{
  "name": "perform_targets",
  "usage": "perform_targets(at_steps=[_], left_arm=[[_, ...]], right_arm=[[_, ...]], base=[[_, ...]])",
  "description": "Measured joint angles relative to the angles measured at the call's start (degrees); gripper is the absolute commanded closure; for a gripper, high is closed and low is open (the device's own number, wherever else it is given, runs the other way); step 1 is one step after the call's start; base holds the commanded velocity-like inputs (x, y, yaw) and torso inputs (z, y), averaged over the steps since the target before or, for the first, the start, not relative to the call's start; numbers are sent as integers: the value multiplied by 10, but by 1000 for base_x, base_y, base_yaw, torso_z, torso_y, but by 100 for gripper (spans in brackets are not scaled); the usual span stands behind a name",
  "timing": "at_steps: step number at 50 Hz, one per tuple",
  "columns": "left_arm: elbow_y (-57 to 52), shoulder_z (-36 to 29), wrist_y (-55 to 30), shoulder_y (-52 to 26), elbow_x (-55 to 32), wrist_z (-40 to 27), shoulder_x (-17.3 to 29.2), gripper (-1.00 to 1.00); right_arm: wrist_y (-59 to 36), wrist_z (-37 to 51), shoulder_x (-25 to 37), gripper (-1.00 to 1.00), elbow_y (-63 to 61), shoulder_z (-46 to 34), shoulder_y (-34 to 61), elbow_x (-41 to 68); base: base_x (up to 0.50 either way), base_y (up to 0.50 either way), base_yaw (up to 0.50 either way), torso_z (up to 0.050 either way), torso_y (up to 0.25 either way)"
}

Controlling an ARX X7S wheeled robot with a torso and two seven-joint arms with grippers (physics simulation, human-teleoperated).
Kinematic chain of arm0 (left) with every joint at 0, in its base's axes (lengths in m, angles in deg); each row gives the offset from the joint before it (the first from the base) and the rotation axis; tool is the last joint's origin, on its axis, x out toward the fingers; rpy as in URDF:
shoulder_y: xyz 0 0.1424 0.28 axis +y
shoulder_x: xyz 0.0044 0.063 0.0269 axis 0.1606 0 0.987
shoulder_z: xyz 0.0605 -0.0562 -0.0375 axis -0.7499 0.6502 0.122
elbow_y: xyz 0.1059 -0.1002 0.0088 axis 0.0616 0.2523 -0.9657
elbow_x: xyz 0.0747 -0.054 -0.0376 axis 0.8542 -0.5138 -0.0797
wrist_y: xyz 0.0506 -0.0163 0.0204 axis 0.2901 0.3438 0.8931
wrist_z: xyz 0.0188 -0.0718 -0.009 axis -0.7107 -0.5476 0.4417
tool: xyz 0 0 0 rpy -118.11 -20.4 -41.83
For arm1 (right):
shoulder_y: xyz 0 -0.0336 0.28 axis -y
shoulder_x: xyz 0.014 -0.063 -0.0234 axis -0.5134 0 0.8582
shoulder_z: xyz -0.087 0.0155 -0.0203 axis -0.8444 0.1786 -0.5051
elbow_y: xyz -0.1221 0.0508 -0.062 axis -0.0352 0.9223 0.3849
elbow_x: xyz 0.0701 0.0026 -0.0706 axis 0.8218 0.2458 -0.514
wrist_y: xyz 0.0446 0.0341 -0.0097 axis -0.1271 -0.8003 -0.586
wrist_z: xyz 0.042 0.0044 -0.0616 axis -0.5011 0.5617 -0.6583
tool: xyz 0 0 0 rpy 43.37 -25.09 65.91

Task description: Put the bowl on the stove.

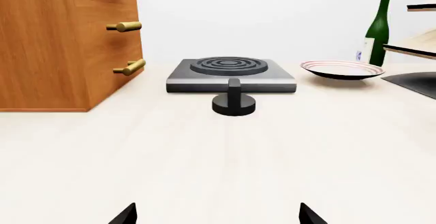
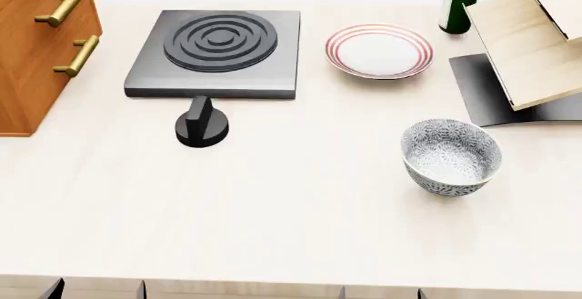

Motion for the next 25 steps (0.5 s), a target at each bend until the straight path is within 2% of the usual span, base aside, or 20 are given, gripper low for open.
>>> perform_targets(at_steps=[25], left_arm=[[2, -31, 2, -1, -31, -32, 28, -100]], right_arm=[[-16, 21, 28, -100, 4, -29, 1, 52]], base=[[0, 0, 0, 0, 0]])
